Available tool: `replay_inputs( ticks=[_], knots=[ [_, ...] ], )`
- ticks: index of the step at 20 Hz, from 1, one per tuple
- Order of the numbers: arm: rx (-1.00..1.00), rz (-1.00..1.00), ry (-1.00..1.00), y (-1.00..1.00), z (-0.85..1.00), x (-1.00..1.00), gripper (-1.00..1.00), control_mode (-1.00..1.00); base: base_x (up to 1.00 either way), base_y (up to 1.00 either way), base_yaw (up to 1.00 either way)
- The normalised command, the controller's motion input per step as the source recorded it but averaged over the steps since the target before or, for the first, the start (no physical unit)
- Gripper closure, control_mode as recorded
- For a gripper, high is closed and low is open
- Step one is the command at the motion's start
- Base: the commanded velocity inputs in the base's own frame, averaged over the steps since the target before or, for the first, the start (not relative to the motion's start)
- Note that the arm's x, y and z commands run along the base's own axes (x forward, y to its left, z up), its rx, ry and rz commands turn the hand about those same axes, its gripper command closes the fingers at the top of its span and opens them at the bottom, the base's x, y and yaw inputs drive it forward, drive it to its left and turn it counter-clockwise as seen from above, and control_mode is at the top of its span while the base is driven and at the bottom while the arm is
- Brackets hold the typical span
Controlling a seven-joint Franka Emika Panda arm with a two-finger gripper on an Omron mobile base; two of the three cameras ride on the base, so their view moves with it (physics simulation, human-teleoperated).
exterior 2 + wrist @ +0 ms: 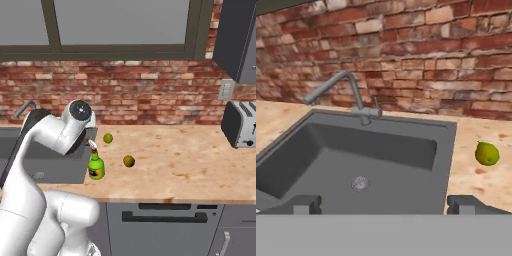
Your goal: Open the cabinet. Pick the spray and place it next to the sink. Then close the cabinet.
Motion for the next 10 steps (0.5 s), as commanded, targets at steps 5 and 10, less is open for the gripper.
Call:
replay_inputs(
  ticks=[5, 10],
  knots=[
    [0.0, -0.39, 0.03, 0.36, 0.02, 0.0, -1.0, -1.0, 0.0, 0.0, 0.0],
    [-0.07, -0.43, 0.0, 0.32, 0.0, 0.05, -1.0, -1.0, 0.0, 0.0, 0.0]
  ],
)
